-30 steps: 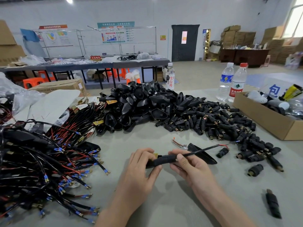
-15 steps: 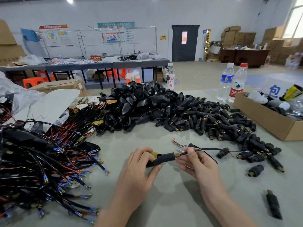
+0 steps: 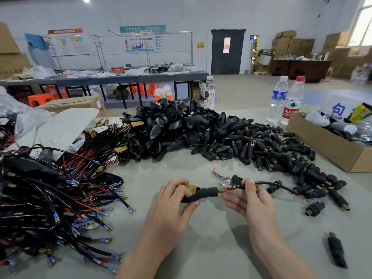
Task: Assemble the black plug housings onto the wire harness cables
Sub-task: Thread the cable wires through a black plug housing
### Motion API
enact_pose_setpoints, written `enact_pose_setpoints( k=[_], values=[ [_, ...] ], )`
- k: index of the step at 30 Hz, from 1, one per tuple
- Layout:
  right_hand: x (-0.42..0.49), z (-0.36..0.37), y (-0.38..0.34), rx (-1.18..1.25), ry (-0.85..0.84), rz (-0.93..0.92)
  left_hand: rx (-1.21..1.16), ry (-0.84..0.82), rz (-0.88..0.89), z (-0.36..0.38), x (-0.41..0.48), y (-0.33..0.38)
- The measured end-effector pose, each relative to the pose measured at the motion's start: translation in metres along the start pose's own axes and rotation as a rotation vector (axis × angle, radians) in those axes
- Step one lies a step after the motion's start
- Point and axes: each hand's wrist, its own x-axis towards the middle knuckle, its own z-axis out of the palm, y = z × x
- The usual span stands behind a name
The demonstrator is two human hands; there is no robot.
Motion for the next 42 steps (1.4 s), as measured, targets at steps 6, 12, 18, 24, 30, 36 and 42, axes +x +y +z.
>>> enact_pose_setpoints(
  k=[6,12,18,24,30,36,42],
  values=[
    [0.004,-0.002,0.0,0.148,0.02,0.051,0.017,0.019,-0.003,-0.001,0.0,0.001],
    [-0.001,0.005,0.008,0.029,-0.146,0.049,0.013,0.048,0.01,-0.003,0.0,0.002],
    [-0.009,0.007,0.006,-0.098,-0.101,-0.025,-0.002,0.038,-0.029,-0.009,-0.004,0.008],
    [-0.031,0.049,0.012,-0.024,-0.114,-0.004,0.072,0.108,-0.116,-0.048,-0.015,0.007],
    [-0.074,0.121,0.022,0.012,-0.216,0.041,0.155,0.181,-0.158,-0.122,-0.038,-0.008],
    [-0.11,0.161,0.029,-0.026,-0.299,0.064,0.232,0.264,-0.119,-0.168,-0.069,-0.023],
    [-0.13,0.176,0.03,-0.022,-0.336,0.057,0.185,0.23,-0.144,-0.188,-0.083,-0.028]
  ],
)
